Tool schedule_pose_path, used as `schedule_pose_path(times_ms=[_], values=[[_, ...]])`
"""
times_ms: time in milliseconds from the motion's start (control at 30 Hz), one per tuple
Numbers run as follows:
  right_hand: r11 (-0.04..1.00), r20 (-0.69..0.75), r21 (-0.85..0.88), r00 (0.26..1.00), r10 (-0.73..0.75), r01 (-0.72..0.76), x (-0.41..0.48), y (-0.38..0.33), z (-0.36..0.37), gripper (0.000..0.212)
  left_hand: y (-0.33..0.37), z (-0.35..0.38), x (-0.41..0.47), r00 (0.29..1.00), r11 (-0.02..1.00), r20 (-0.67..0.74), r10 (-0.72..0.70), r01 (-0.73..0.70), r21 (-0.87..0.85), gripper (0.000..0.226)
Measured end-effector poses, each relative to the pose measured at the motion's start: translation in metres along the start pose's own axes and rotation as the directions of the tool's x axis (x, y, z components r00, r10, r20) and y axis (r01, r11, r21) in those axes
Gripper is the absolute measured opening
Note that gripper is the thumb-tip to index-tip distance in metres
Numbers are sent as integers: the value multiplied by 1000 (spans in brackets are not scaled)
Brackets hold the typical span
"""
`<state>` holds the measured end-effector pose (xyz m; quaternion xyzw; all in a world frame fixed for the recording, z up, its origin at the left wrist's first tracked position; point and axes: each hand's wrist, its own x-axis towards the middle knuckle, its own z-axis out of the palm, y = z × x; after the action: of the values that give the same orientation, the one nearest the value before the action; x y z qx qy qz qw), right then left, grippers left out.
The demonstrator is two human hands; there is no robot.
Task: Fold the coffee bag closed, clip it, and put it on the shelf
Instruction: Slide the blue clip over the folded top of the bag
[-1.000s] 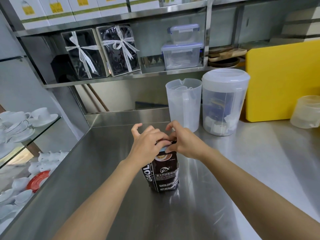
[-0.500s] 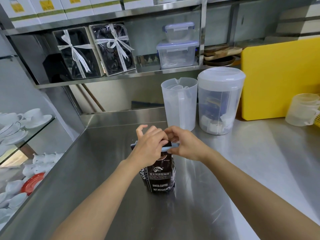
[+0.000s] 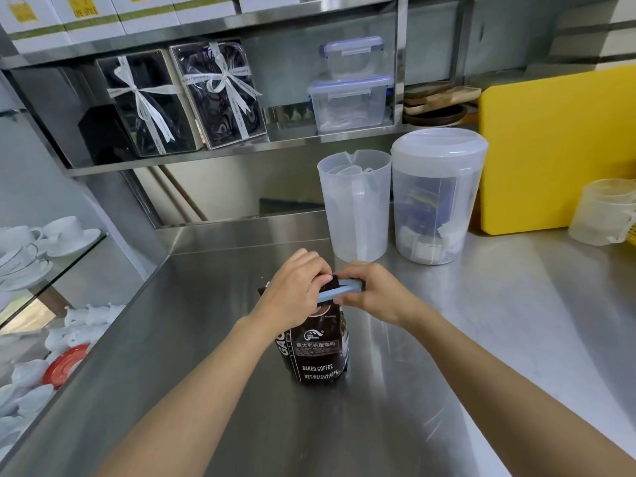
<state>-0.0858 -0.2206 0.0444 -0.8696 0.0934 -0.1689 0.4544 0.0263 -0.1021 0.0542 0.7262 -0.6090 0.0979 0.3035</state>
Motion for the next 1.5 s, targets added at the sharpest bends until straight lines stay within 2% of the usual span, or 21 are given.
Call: schedule_pose_path(times_ms=[100, 267, 333, 467, 633, 733, 800, 867, 933, 1000, 1067, 1200, 1400, 1500], values=[[992, -73, 125, 997, 27, -18, 2, 4, 5, 21, 0, 1, 0, 999, 999, -35, 22, -21, 40, 17], [978, -61, 209, 998, 27, -14, 8, 1, 12, 9, 1, 1, 2, 997, 997, -76, 21, -15, 75, 10], [969, -83, 247, 996, 34, -12, 8, 0, 16, 15, 3, 1, 2, 996, 996, -91, 13, -5, 84, 11], [993, -143, 117, 990, -15, 32, 10, 5, 21, 11, 4, 4, 2, 995, 996, -100, 23, -15, 84, 14], [980, -229, 195, 973, 19, 27, 10, 7, 24, 15, 6, 5, 4, 996, 994, -80, 29, -20, 106, 12], [974, -232, 223, 972, 24, 29, 9, 7, 25, 11, 6, 0, 2, 999, 992, -51, 6, 0, 123, 11], [978, -231, 204, 973, 8, 40, 10, 7, 24, 11, 2, -8, -6, 998, 988, -60, 6, 3, 155, 20], [979, -236, 203, 971, 34, 15, 11, 9, 22, 18, -7, -20, -20, 987, 988, -140, -79, 96, 121, 40], [977, -241, 212, 968, 70, -18, 12, 10, 18, 28, -21, -35, -35, 951, 967, -188, -247, 255, 19, 53], [981, -236, 190, 970, 67, -21, 14, 10, 16, 27, -31, -44, -47, 916, 925, -134, -378, 379, -25, 53], [988, -224, 152, 974, 36, -1, 15, 8, 17, 14, -36, -44, -54, 887, 891, -80, -455, 452, -46, 41], [994, -198, 103, 980, -8, 29, 14, 3, 16, 17, -39, -41, -57, 859, 866, -118, -499, 487, -116, 21], [999, -93, 21, 995, -35, 37, 13, -2, 7, 23, -39, -41, -54, 822, 828, -123, -556, 533, -176, 22], [998, -136, 14, 989, -54, 57, 14, -4, 0, 20, -42, -41, -55, 807, 812, -118, -578, 557, -173, 21]])
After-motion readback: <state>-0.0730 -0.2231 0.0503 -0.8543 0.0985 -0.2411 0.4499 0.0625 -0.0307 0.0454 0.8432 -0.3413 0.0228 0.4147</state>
